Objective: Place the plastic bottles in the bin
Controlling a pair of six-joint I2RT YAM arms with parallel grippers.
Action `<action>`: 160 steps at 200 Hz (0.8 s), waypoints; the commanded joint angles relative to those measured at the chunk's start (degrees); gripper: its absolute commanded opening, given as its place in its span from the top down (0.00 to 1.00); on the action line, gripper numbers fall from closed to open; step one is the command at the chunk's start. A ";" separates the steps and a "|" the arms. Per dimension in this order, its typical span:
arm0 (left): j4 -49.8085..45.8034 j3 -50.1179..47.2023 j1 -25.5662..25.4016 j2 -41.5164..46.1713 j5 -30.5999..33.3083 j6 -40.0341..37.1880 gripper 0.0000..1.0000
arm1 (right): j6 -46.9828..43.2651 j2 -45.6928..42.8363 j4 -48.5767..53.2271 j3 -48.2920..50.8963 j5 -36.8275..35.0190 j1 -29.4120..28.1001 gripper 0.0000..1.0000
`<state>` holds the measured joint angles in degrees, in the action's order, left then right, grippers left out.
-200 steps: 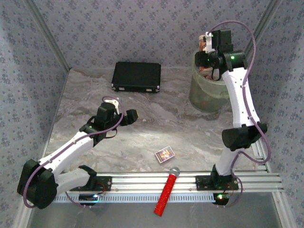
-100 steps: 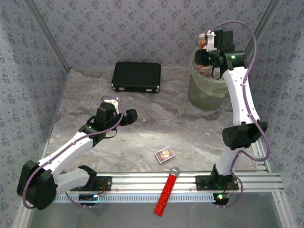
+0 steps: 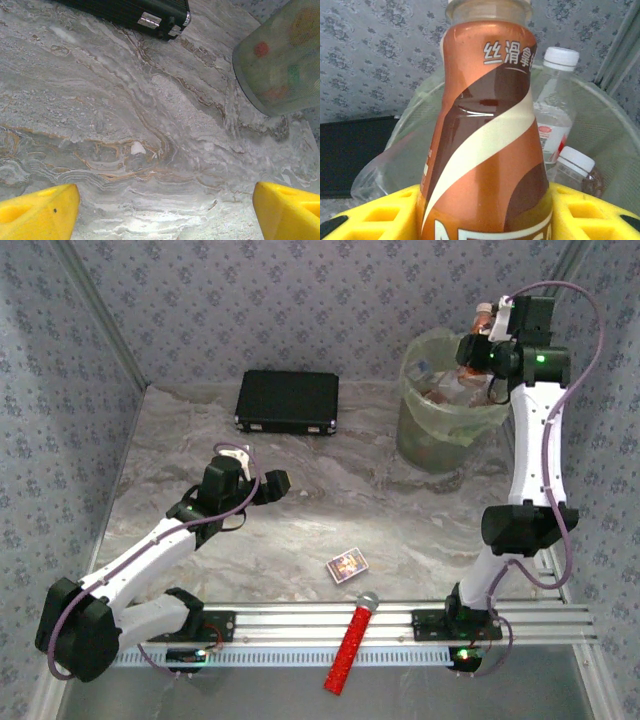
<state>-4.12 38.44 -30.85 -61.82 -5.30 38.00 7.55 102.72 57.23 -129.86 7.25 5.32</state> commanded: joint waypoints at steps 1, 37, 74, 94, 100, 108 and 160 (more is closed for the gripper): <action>-0.04 0.15 0.32 1.28 -0.42 -0.42 0.10 | -1.74 0.25 5.38 -1.67 0.28 1.63 0.47; 0.21 0.49 0.37 0.33 -0.39 -0.72 0.10 | -0.15 -1.22 1.54 5.14 2.73 4.26 0.47; 0.20 0.50 0.44 0.16 -1.28 -0.34 0.10 | -2.08 1.04 3.00 5.16 3.66 4.84 0.35; -0.43 0.24 0.43 0.91 -0.46 -0.53 0.10 | -3.39 1.39 2.87 5.59 6.75 5.31 0.21; -0.42 0.23 0.38 1.07 -0.37 -0.58 0.10 | -3.63 1.48 3.22 5.43 7.64 5.31 0.20; -0.53 0.19 0.44 1.16 -0.24 -0.56 0.10 | -3.69 1.27 3.45 5.34 8.58 5.31 0.18; -0.19 0.10 0.42 0.91 -0.59 -0.39 0.10 | -1.23 -0.74 1.63 5.48 7.74 7.04 0.23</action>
<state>-4.51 38.44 -30.83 -61.91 -5.50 37.98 5.21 103.28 58.98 -124.40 14.37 10.79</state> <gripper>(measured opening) 0.897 0.812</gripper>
